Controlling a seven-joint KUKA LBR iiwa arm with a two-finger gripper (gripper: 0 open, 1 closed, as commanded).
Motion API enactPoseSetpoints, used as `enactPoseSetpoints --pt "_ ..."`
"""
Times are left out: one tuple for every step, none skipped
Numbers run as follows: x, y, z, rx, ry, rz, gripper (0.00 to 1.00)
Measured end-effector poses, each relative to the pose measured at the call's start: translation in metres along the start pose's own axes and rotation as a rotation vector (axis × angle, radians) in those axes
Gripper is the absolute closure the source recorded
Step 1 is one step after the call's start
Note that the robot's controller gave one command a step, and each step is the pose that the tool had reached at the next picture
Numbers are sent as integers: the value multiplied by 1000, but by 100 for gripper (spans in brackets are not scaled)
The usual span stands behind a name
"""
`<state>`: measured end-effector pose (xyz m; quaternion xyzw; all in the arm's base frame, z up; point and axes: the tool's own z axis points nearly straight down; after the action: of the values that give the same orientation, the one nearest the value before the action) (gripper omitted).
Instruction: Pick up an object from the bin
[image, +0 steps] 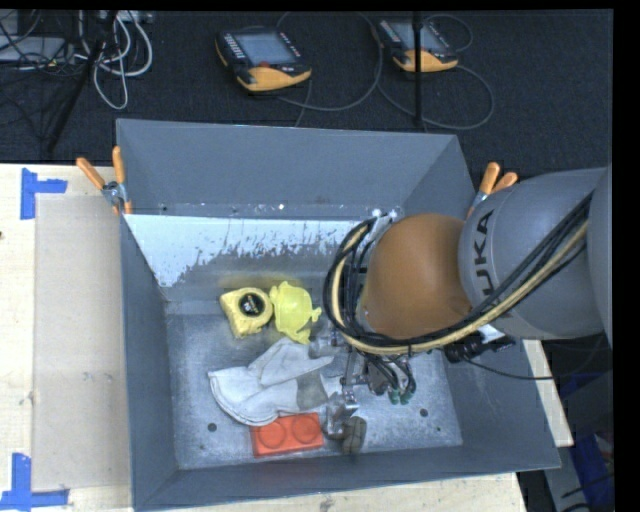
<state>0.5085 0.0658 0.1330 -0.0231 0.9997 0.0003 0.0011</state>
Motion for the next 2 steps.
enactPoseSetpoints --pt "17 -2 56 -2 -31 -68 100" --pt "17 -2 56 -3 -31 -68 100"
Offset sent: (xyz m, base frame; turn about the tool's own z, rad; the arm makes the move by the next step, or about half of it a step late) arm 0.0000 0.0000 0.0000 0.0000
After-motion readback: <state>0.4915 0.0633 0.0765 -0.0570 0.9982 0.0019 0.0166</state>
